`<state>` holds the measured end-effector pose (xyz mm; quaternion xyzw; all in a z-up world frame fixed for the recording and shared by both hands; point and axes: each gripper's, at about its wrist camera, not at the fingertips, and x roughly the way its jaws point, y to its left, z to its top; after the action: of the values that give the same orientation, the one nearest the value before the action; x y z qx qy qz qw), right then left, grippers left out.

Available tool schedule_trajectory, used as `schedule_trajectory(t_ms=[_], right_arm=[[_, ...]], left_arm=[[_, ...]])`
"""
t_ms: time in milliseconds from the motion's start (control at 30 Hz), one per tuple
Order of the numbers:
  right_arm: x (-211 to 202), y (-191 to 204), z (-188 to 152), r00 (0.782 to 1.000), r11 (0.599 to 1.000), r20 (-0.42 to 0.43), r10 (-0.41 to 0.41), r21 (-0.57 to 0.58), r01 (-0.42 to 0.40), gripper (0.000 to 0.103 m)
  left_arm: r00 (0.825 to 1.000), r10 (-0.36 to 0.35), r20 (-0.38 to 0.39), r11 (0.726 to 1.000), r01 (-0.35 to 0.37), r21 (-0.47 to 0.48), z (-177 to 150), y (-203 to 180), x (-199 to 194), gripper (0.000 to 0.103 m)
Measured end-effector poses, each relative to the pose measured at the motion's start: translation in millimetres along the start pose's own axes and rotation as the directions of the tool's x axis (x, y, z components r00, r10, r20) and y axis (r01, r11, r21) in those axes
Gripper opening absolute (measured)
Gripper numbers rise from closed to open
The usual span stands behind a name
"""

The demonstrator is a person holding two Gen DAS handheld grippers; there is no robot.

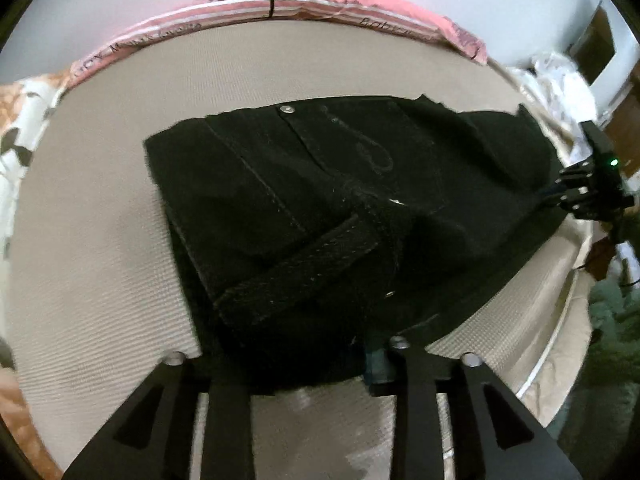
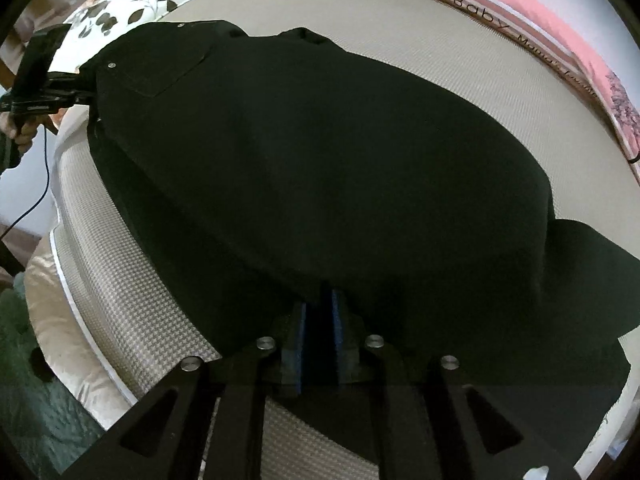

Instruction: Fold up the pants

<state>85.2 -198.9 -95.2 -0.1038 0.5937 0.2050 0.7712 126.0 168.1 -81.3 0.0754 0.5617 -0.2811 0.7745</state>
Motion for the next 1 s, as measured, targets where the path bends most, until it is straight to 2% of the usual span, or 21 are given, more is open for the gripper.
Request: schedule_trajectory(t_ms=[33, 67, 100, 133, 200, 300, 367, 433, 467, 500, 567, 667, 767, 867, 933, 1000], right_arm=[[-0.3, 0.6, 0.2, 1.000, 1.000, 0.003, -0.004, 0.011, 0.004, 0.021], [-0.4, 0.6, 0.5, 1.000, 1.000, 0.006, 0.004, 0.023, -0.004, 0.025], [-0.6, 0.3, 1.1, 1.000, 0.999, 0.013, 0.021, 0.034, -0.022, 0.031], [-1.0, 0.6, 2.0, 1.000, 0.999, 0.018, 0.022, 0.042, -0.023, 0.034], [-4.1, 1.9, 4.8, 1.000, 0.999, 0.031, 0.005, 0.054, -0.007, 0.034], [-14.2, -0.2, 6.2, 0.998, 0.996, 0.062, 0.012, 0.087, -0.017, 0.036], [-28.4, 3.7, -1.2, 0.993, 0.990, 0.117, 0.008, 0.139, -0.025, 0.041], [-42.2, -3.0, -10.3, 0.987, 0.978, 0.160, 0.020, 0.202, -0.053, 0.043], [-49.4, -8.1, -15.1, 0.981, 0.964, 0.188, 0.039, 0.250, -0.086, 0.043], [-53.4, -13.2, -18.3, 0.976, 0.949, 0.210, 0.054, 0.293, -0.115, 0.043], [-58.7, -23.5, -27.5, 0.970, 0.911, 0.230, 0.079, 0.379, -0.164, 0.043], [-58.8, -37.9, -49.9, 0.962, 0.829, 0.247, 0.117, 0.509, -0.231, 0.044], [-47.2, -43.3, -69.6, 0.969, 0.791, 0.228, 0.100, 0.572, -0.216, 0.045], [-38.4, -50.2, -82.3, 0.966, 0.754, 0.234, 0.109, 0.614, -0.234, 0.045], [-30.8, -56.3, -85.9, 0.963, 0.725, 0.243, 0.114, 0.642, -0.248, 0.044], [-21.7, -61.9, -85.8, 0.963, 0.701, 0.243, 0.117, 0.666, -0.254, 0.045]], left_arm=[[0.999, 0.053, -0.004, 0.999, -0.053, 0.007, -0.9, -2.1, -3.5, 0.056], [0.993, 0.119, -0.003, 0.993, -0.119, 0.016, -1.6, -2.9, -7.1, 0.076], [0.986, 0.165, 0.006, 0.986, -0.165, 0.019, -4.9, -2.4, -10.8, 0.083], [0.983, 0.182, 0.012, 0.983, -0.182, 0.008, -7.9, 0.2, -16.1, 0.083], [0.985, 0.171, 0.001, 0.984, -0.171, -0.057, -13.0, 6.8, -25.8, 0.083], [0.984, 0.166, 0.061, 0.973, -0.153, -0.170, -23.3, 12.3, -49.9, 0.083], [0.986, 0.107, 0.127, 0.950, -0.063, -0.305, -29.8, 14.6, -65.5, 0.083], [0.984, 0.019, 0.177, 0.903, 0.059, -0.426, -37.3, 13.2, -70.5, 0.083], [0.980, -0.019, 0.198, 0.884, 0.109, -0.455, -39.0, 11.5, -71.5, 0.083], [0.972, -0.060, 0.225, 0.853, 0.167, -0.495, -40.9, 7.1, -69.5, 0.082], [0.962, -0.109, 0.249, 0.815, 0.230, -0.531, -38.4, -0.8, -61.5, 0.082], [0.961, -0.140, 0.240, 0.768, 0.258, -0.586, -35.8, -2.7, -43.0, 0.082], [0.967, -0.139, 0.215, 0.728, 0.247, -0.639, -31.5, 1.0, -26.1, 0.082], [0.960, -0.153, 0.234, 0.648, 0.277, -0.709, -34.6, 12.3, -16.1, 0.082], [0.954, -0.152, 0.257, 0.617, 0.295, -0.730, -34.0, 19.8, -14.1, 0.080], [0.949, -0.151, 0.277, 0.595, 0.311, -0.741, -34.6, 24.6, -15.1, 0.071]])
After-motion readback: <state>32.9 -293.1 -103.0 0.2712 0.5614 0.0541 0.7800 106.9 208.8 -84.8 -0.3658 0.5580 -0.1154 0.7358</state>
